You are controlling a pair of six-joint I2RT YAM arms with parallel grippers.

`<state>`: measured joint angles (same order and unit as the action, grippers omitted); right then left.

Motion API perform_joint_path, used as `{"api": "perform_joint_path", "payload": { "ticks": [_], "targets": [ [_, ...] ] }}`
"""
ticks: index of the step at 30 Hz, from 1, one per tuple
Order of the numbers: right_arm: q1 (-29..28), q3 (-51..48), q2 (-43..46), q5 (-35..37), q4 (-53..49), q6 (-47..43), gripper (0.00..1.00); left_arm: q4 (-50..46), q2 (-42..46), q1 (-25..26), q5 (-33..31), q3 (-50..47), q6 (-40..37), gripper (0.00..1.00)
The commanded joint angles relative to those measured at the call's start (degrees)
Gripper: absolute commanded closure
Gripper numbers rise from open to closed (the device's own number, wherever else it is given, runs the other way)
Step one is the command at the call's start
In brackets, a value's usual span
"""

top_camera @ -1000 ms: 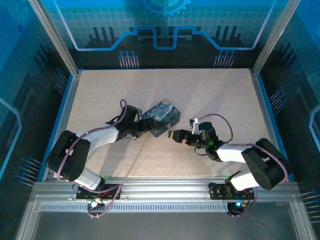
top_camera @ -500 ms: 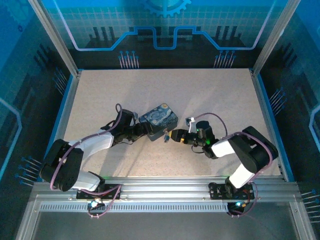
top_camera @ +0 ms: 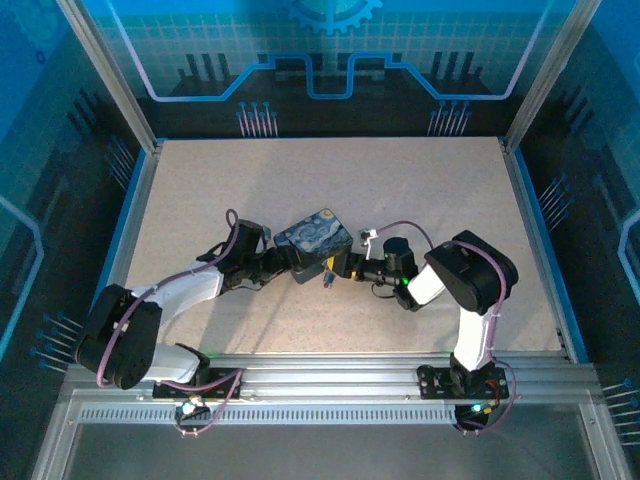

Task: Unlock a padlock with a key

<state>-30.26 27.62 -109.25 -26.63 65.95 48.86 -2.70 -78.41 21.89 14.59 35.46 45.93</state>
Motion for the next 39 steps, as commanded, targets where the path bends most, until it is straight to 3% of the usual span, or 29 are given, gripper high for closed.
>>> {"api": "perform_joint_path", "payload": {
  "ticks": [1,22,39],
  "targets": [
    [-1.47,-0.24,-1.57,-0.09,2.21,0.84,0.39,-5.08,-0.08,-0.53,-2.2,-1.54,-1.4,0.37],
    [-4.11,-1.25,-3.4,-0.24,5.68,2.47,0.45,-4.82,-0.43,-0.58,-1.84,-1.09,-1.1,0.37],
    [-4.1,-1.36,-3.17,0.18,4.5,2.51,0.62,-4.86,-0.21,-0.53,-1.88,-1.27,-1.04,0.37]
  ]
}}
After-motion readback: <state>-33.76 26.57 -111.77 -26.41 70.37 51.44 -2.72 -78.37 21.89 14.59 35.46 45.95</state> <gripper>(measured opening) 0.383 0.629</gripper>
